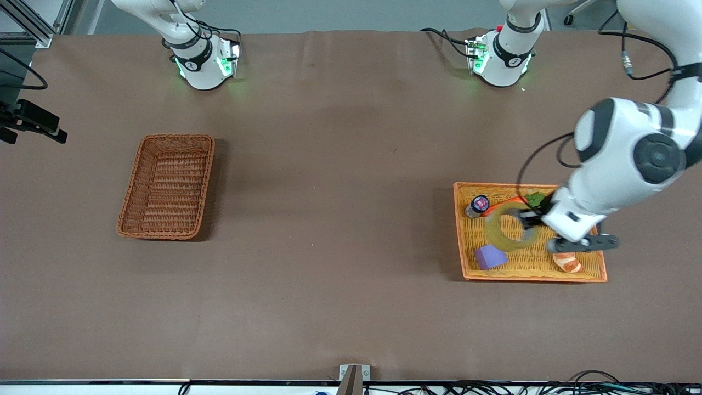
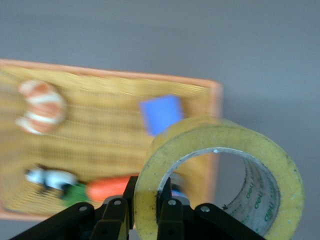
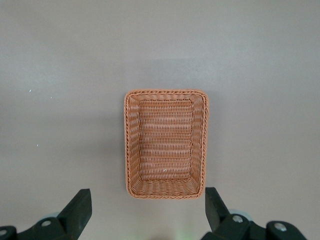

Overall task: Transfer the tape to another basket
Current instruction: 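Grasp the tape roll rim with the left gripper, then lift the tape roll and carry it toward the empty basket, then set the tape roll on the table while the right gripper reaches it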

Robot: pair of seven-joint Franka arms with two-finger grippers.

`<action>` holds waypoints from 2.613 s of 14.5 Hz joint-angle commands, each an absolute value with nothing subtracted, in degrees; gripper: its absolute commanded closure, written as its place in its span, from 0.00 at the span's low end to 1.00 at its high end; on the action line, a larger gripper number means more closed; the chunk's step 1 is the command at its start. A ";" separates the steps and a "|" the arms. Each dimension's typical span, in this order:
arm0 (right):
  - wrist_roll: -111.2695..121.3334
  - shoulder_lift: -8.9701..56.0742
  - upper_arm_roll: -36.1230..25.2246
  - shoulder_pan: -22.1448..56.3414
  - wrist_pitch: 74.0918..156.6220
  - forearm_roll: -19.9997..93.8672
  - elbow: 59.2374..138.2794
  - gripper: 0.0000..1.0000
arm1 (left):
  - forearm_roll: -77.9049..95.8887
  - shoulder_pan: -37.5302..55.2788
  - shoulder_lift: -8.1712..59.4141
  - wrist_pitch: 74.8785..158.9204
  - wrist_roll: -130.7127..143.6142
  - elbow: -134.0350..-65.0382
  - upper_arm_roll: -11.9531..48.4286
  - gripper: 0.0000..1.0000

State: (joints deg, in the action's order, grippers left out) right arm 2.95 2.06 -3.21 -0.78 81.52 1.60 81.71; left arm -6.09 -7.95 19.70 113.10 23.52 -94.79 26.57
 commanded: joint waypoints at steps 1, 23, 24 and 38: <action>3.52 2.29 -2.29 -1.93 80.95 1.41 81.12 0.00 | -5.97 0.31 24.24 112.32 35.37 -91.86 28.30 1.00; -14.04 6.75 10.70 4.92 97.01 1.41 91.57 0.00 | -10.62 37.98 41.34 121.32 68.29 -77.17 8.19 0.00; -16.76 8.77 13.33 4.92 99.73 1.41 92.02 0.00 | -11.50 36.05 38.09 118.94 66.72 -77.17 7.65 0.00; -41.57 31.99 17.84 21.44 137.10 -15.20 104.05 0.00 | -7.67 4.50 10.30 90.63 23.50 -77.87 8.26 0.00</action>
State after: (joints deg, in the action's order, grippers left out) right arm -40.42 33.21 17.72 21.81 134.03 -13.04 100.22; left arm -9.90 6.92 14.37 92.84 28.13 -75.63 7.61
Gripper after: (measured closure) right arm 0.000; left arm 0.000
